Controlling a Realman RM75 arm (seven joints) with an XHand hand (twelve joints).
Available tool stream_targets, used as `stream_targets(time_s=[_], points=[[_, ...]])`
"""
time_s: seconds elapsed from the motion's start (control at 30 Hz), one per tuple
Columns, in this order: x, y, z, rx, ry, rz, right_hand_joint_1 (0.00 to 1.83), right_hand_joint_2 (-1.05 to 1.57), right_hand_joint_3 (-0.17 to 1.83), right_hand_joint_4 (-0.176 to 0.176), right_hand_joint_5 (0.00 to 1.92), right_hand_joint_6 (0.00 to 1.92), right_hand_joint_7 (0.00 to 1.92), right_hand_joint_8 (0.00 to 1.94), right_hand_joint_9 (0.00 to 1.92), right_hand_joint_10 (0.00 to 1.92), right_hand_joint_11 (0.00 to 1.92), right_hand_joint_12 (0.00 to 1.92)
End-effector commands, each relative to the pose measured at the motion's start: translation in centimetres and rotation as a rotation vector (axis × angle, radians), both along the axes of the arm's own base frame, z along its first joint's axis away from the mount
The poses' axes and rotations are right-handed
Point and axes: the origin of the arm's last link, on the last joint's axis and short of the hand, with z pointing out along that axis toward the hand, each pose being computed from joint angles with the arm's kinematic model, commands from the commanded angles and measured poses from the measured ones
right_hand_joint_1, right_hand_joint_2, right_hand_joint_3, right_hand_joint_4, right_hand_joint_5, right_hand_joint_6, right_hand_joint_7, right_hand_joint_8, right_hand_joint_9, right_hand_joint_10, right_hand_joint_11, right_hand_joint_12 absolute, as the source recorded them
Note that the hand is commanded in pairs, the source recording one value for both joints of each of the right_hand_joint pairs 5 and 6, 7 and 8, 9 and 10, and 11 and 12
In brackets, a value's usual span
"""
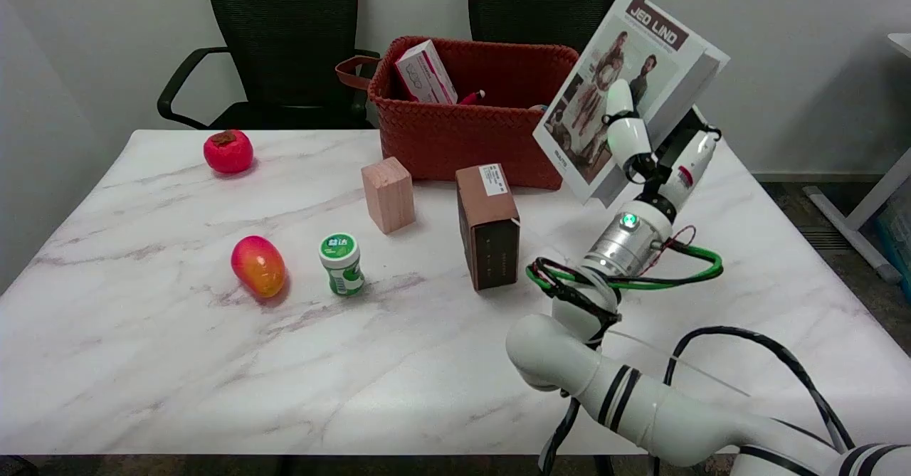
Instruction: Place the white book into the brown storage basket.
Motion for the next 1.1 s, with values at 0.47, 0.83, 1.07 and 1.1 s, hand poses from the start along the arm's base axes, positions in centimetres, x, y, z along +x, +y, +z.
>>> stream_targets(time_s=[0.47,0.83,1.07,1.1], points=[[6.4,-7.5,4.0,0.139,0.169,-0.036,1.07,1.01,0.36,0.0,0.96,0.96,1.54,1.54,1.32,1.32,1.13,1.13],[7.7,-11.6,4.5,0.182,0.226,-0.107,1.08,0.98,0.38,0.0,1.01,1.01,1.55,1.55,1.35,1.35,1.09,1.09],[8.9,-14.0,4.6,0.233,0.257,-0.147,1.05,0.94,0.37,0.0,1.02,1.02,1.56,1.56,1.34,1.34,1.04,1.04],[9.3,-14.5,4.5,0.241,0.276,-0.155,1.05,0.93,0.38,0.0,1.03,1.03,1.56,1.56,1.34,1.34,1.04,1.04]])
